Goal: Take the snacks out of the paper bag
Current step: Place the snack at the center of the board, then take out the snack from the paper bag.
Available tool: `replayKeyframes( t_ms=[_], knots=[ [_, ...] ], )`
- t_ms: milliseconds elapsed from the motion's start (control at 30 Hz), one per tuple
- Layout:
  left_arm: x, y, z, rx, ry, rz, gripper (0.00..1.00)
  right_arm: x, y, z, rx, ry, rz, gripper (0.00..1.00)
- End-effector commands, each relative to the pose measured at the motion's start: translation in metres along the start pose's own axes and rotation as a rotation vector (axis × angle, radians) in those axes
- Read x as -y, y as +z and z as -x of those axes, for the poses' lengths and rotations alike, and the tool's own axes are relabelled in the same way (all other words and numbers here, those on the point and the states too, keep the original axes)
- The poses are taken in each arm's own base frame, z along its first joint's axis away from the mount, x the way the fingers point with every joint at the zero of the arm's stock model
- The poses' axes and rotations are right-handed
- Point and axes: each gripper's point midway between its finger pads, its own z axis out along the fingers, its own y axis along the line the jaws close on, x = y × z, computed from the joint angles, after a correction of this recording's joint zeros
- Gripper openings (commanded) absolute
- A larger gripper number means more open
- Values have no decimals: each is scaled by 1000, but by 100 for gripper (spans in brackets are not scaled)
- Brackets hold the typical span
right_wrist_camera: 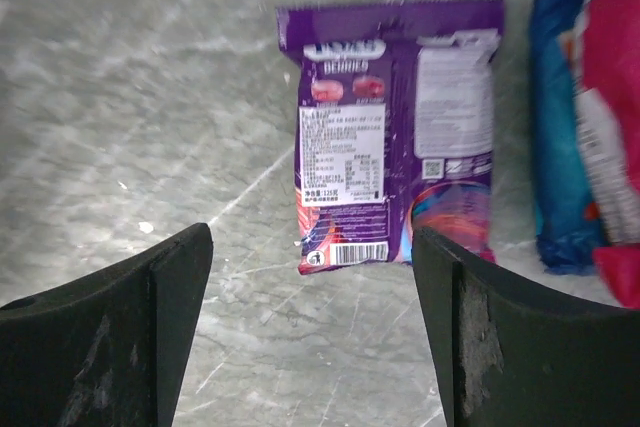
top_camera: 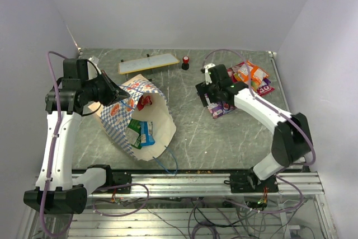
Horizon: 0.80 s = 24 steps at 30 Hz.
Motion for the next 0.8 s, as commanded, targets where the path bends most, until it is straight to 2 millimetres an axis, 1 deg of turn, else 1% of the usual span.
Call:
replayKeyframes(
  t_ms=[0, 33, 67, 133, 200, 233, 267, 300, 333, 367, 400, 467, 533, 633, 700, 767],
  knots=[
    [-1, 2, -3, -13, 27, -10, 7, -6, -39, 48, 189, -80, 44, 80],
    [-1, 2, -3, -16, 31, -8, 7, -14, -42, 46, 205, -114, 72, 80],
    [-1, 2, -4, -20, 37, -11, 7, -28, -47, 48, 236, -141, 115, 80],
    [0, 0, -4, -20, 50, -10, 7, -63, -60, 49, 304, -204, 229, 81],
    [1, -3, -3, -15, 62, -7, 7, -115, -84, 46, 407, -330, 403, 81],
    [1, -4, -3, -14, 67, -5, 7, -143, -100, 41, 470, -414, 496, 81],
    [1, -6, -4, -12, 71, -2, 7, -166, -116, 35, 537, -486, 580, 80],
    [1, -7, -4, -11, 77, -2, 7, -185, -130, 30, 605, -542, 643, 80],
    [1, -9, -4, -10, 85, 1, 7, -198, -149, 30, 695, -575, 691, 79],
    [0, -11, -4, -7, 96, 12, 7, -210, -161, 27, 755, -596, 732, 79],
    [-1, -13, -3, -1, 109, 24, 7, -220, -172, 25, 814, -611, 771, 78],
    [-2, -16, 0, 4, 131, 43, 7, -237, -187, 19, 889, -643, 829, 77],
    [-1, -17, 2, 5, 146, 49, 7, -250, -189, 14, 905, -672, 856, 77],
    [1, -17, 3, 2, 154, 43, 7, -272, -181, 6, 891, -758, 874, 77],
    [1, -16, 2, -4, 154, 39, 7, -287, -170, 7, 897, -802, 835, 75],
    [1, -15, 2, -12, 154, 38, 7, -301, -155, 14, 912, -812, 789, 75]
  ],
)
